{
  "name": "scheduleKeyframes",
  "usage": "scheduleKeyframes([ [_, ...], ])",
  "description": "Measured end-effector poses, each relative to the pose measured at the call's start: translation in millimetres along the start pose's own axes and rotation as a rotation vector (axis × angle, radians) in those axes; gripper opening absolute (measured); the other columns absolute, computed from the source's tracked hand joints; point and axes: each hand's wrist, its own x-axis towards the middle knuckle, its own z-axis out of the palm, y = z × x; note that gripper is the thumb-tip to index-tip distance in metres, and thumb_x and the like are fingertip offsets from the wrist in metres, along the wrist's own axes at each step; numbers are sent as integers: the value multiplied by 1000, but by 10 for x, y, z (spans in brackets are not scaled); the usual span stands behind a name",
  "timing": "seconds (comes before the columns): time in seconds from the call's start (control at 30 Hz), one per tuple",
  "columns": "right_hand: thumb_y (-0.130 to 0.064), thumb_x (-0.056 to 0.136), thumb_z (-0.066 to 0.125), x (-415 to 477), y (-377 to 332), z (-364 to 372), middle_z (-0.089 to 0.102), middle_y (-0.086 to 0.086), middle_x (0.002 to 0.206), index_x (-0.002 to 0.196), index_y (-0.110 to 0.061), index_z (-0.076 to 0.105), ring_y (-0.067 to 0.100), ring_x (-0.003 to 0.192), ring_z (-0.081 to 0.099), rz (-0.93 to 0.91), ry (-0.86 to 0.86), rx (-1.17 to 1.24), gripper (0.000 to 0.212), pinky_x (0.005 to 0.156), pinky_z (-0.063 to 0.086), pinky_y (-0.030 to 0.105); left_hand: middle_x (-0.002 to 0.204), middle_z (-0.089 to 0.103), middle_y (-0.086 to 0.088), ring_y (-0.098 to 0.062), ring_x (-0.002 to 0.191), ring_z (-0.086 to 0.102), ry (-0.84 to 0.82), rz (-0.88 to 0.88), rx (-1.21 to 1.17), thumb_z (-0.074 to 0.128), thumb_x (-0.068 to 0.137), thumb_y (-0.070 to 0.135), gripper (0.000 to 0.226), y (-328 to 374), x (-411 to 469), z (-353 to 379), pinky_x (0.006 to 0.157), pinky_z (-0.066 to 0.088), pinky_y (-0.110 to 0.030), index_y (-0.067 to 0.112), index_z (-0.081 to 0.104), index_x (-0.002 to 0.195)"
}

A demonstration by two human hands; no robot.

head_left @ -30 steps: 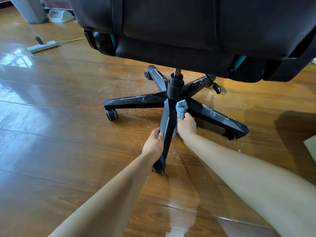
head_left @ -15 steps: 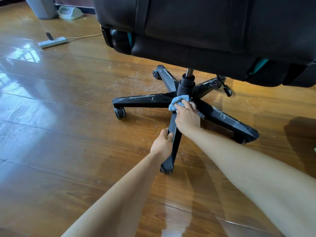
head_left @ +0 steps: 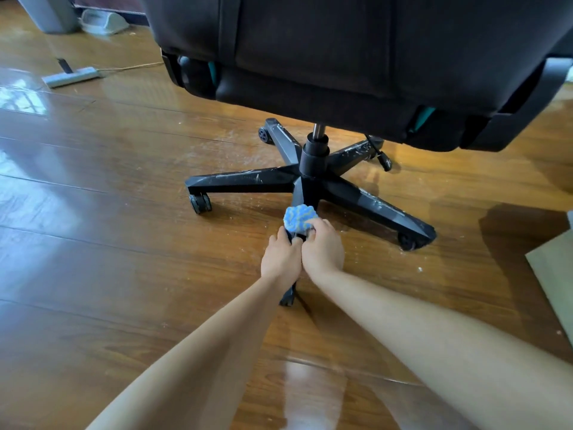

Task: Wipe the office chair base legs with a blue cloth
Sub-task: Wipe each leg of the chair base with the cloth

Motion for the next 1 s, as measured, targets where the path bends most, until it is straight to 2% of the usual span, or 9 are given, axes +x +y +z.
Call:
scheduleKeyframes([
  [0.1, -4, 89, 48, 324, -247, -345, 58, 0, 85, 81, -18, 56, 28, 83, 56, -1, -258, -230, 18, 57, 36, 30, 149, 46, -8, -33, 132, 52, -26, -18, 188, 69, 94, 30, 79, 25, -57, 78, 84, 46, -40, 19, 27, 160],
  [0.2, -2, 89, 50, 515, -460, -607, 59, 7, 82, 82, -11, 58, 33, 80, 58, -107, -527, -451, 13, 56, 37, 30, 152, 44, -8, -33, 131, 55, -35, -58, 288, 71, 91, 11, 88, 58, -31, 91, 80, 46, -39, 20, 20, 162],
  [0.27, -2, 89, 51, 493, -511, -622, 58, 7, 82, 83, -11, 56, 32, 78, 56, -125, -551, -505, 12, 54, 36, 30, 154, 42, -7, -34, 130, 56, -54, -84, 311, 70, 92, 9, 90, 87, -27, 68, 80, 45, -38, 20, 17, 164],
  [0.4, -8, 96, 51, 364, -447, -393, 64, 7, 106, 107, -14, 61, 29, 93, 62, -51, -372, -456, 16, 67, 42, 32, 144, 47, -7, -30, 109, 57, -84, -34, 364, 71, 90, 10, 78, 18, 5, -12, 78, 46, -38, 19, 27, 153],
  [0.53, -8, 94, 49, 286, -311, -272, 57, 4, 105, 98, -19, 49, 27, 88, 53, -107, -324, -300, 11, 66, 37, 34, 140, 49, -9, -36, 114, 60, -147, 23, 446, 71, 88, 12, 75, -76, 50, -244, 81, 48, -42, 16, 29, 150],
  [0.7, -5, 89, 46, 433, -364, -265, 66, 7, 99, 104, -13, 65, 33, 88, 63, -92, -510, -172, 25, 67, 43, 34, 141, 53, -11, -36, 120, 60, -215, 51, 515, 78, 87, 14, 82, -220, 87, -693, 87, 52, -43, 16, 28, 153],
  [0.87, 2, 97, 43, 633, -613, -305, 63, 33, 109, 122, 6, 66, 23, 85, 43, -100, -824, -228, 34, 67, 37, 31, 138, 55, -11, -34, 118, 60, -184, 28, 664, 81, 85, 12, 88, -340, 148, -1039, 88, 54, -45, 14, 28, 155],
  [0.93, -3, 99, 46, 715, -767, -361, 58, 18, 97, 125, 7, 65, 23, 83, 46, -88, -880, -282, 33, 70, 42, 31, 141, 53, -9, -34, 124, 56, -146, 14, 761, 77, 88, 12, 86, -383, 178, -1132, 94, 52, -50, 18, 27, 158],
  [1.0, 0, 100, 46, 822, -887, -450, 51, 8, 84, 109, 9, 65, 20, 68, 44, -107, -943, -368, 23, 56, 38, 25, 145, 53, -7, -33, 134, 50, -88, -11, 859, 71, 92, 11, 81, -399, 214, -1207, 101, 45, -52, 22, 27, 160],
])
